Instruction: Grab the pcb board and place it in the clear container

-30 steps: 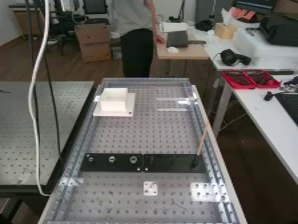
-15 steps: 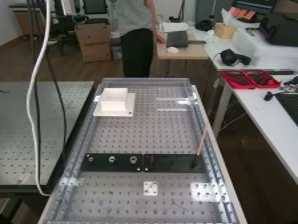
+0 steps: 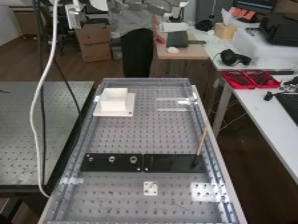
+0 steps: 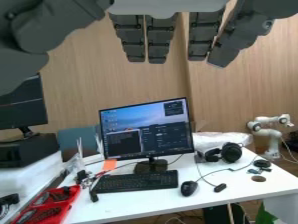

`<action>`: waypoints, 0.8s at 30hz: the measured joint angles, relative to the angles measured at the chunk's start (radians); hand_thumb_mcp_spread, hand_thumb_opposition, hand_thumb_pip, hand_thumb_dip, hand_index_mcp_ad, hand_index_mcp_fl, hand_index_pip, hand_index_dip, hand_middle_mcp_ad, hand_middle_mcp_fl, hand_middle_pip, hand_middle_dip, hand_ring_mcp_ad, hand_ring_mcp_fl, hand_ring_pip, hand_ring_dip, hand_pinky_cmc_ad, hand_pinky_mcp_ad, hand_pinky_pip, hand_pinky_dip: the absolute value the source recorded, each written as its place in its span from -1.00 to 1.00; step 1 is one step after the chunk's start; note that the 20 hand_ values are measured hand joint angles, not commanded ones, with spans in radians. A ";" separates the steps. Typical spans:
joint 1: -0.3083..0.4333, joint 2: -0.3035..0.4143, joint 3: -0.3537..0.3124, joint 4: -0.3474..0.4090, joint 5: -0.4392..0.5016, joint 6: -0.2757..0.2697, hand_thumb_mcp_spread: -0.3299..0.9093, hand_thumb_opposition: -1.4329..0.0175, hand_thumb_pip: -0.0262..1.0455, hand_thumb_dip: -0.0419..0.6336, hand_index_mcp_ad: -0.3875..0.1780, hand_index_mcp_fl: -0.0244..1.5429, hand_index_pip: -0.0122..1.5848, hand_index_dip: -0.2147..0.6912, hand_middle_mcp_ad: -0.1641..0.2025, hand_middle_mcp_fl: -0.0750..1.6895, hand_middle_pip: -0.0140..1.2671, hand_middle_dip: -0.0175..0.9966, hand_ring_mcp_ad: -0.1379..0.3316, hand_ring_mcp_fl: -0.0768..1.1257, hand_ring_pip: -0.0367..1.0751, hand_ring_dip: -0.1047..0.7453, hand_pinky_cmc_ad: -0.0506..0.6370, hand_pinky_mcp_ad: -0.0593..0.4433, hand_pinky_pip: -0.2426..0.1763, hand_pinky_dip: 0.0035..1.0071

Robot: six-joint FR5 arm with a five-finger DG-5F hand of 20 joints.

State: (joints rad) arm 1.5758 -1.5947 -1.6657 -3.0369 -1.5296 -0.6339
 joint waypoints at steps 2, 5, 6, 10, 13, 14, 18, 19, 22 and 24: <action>0.002 -0.007 -0.020 0.021 0.020 0.007 -0.20 0.21 -0.71 -0.86 0.37 -0.85 -0.88 -0.49 0.03 -0.91 -0.78 -0.92 0.31 -0.84 -0.77 -0.83 0.14 -0.22 -0.35 -0.42; 0.005 -0.012 -0.036 0.039 0.036 0.017 -0.19 0.21 -0.71 -0.86 0.37 -0.86 -0.88 -0.49 0.05 -0.91 -0.78 -0.91 0.31 -0.84 -0.78 -0.83 0.15 -0.22 -0.37 -0.42; 0.006 -0.014 -0.045 0.048 0.046 0.020 -0.19 0.19 -0.71 -0.86 0.37 -0.85 -0.88 -0.49 0.05 -0.91 -0.78 -0.92 0.31 -0.83 -0.78 -0.83 0.15 -0.22 -0.37 -0.42; 0.016 -0.020 -0.079 0.088 0.102 0.005 -0.19 0.19 -0.71 -0.86 0.37 -0.86 -0.88 -0.49 0.08 -0.91 -0.78 -0.91 0.35 -0.82 -0.78 -0.84 0.15 -0.23 -0.37 -0.39; 0.022 -0.028 -0.105 0.122 0.144 0.002 -0.19 0.19 -0.71 -0.86 0.37 -0.86 -0.88 -0.49 0.09 -0.91 -0.78 -0.92 0.35 -0.83 -0.78 -0.84 0.15 -0.22 -0.37 -0.39; 0.023 -0.033 -0.114 0.131 0.158 0.011 -0.16 0.19 -0.71 -0.86 0.37 -0.86 -0.88 -0.49 0.10 -0.91 -0.78 -0.92 0.35 -0.83 -0.78 -0.84 0.15 -0.24 -0.37 -0.39; 0.025 -0.047 -0.142 0.155 0.196 0.047 -0.14 0.19 -0.69 -0.86 0.37 -0.85 -0.88 -0.49 0.09 -0.91 -0.78 -0.91 0.34 -0.82 -0.77 -0.84 0.15 -0.23 -0.37 -0.39; 0.025 -0.051 -0.152 0.164 0.212 0.055 -0.14 0.18 -0.69 -0.86 0.37 -0.85 -0.88 -0.49 0.10 -0.91 -0.78 -0.92 0.35 -0.82 -0.77 -0.84 0.15 -0.23 -0.37 -0.39; 0.025 -0.063 -0.181 0.194 0.257 0.067 -0.14 0.17 -0.68 -0.86 0.37 -0.83 -0.88 -0.48 0.10 -0.91 -0.78 -0.92 0.37 -0.82 -0.77 -0.83 0.15 -0.24 -0.38 -0.39; 0.024 -0.071 -0.195 0.211 0.278 0.072 -0.11 0.17 -0.68 -0.86 0.37 -0.84 -0.88 -0.45 0.10 -0.91 -0.78 -0.92 0.37 -0.82 -0.77 -0.83 0.15 -0.22 -0.38 -0.39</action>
State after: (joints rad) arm 1.5994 -1.6656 -1.8602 -2.8262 -1.2512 -0.5618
